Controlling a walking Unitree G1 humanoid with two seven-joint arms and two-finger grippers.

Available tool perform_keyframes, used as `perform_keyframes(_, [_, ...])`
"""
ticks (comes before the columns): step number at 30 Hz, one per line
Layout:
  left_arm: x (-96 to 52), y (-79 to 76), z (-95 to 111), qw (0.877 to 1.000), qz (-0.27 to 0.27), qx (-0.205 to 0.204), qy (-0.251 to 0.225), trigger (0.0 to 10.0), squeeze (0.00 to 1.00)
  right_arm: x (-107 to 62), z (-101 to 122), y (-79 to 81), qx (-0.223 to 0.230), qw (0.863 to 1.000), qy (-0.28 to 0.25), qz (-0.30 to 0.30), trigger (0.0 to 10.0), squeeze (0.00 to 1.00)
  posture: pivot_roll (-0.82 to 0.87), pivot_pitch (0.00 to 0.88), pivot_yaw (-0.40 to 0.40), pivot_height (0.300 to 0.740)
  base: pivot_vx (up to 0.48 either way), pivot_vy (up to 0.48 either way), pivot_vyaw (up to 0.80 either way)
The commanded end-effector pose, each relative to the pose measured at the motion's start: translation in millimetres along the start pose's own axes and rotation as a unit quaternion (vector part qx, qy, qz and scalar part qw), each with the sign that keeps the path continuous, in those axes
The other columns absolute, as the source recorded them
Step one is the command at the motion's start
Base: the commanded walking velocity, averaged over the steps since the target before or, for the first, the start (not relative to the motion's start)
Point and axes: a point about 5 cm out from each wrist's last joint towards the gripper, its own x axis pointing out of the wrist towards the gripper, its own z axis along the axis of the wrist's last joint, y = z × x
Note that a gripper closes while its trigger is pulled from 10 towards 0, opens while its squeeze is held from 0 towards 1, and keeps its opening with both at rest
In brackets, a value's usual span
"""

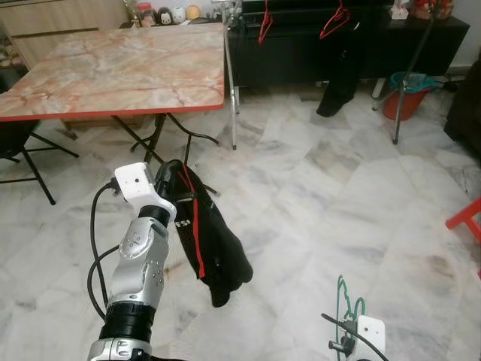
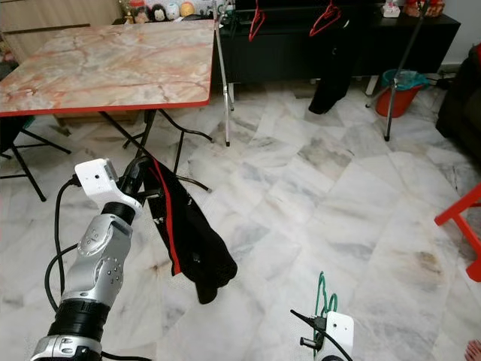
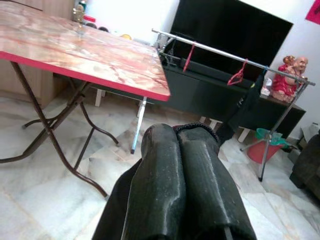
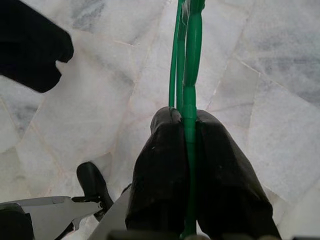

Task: Hang hanger

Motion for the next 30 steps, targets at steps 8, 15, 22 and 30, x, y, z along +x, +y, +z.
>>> perform_keyframes(8, [2.4,-0.1,10.8,1.0,-0.001,0.013,-0.018,10.0,0.0,0.8,2.9,9.9,0.014,1.0,-0.011,0.006,10.0,0.0,-0.17,0.037,0.075,0.74,0.0,0.281,0.0])
perform_keyframes(15, [2.5,0.6,10.9,1.0,-0.001,0.015,-0.018,10.0,0.0,-0.2,-0.2,10.8,0.013,1.0,-0.01,0.008,10.0,0.0,-0.17,0.027,0.078,0.74,0.0,0.285,0.0])
perform_keyframes(22, [4.6,-4.6,12.0,0.999,-0.017,0.025,-0.016,10.0,0.0,-1.4,-3.8,12.3,0.013,1.0,-0.009,0.009,10.0,0.0,-0.17,0.017,0.081,0.74,0.0,0.15,0.0])
perform_keyframes(30, [2.5,-5.9,14.4,0.999,-0.014,0.037,-0.025,10.0,0.0,-1.9,-5.6,12.3,0.012,1.0,-0.006,0.009,10.0,0.0,-0.17,0.004,0.081,0.74,0.0,0.0,0.0])
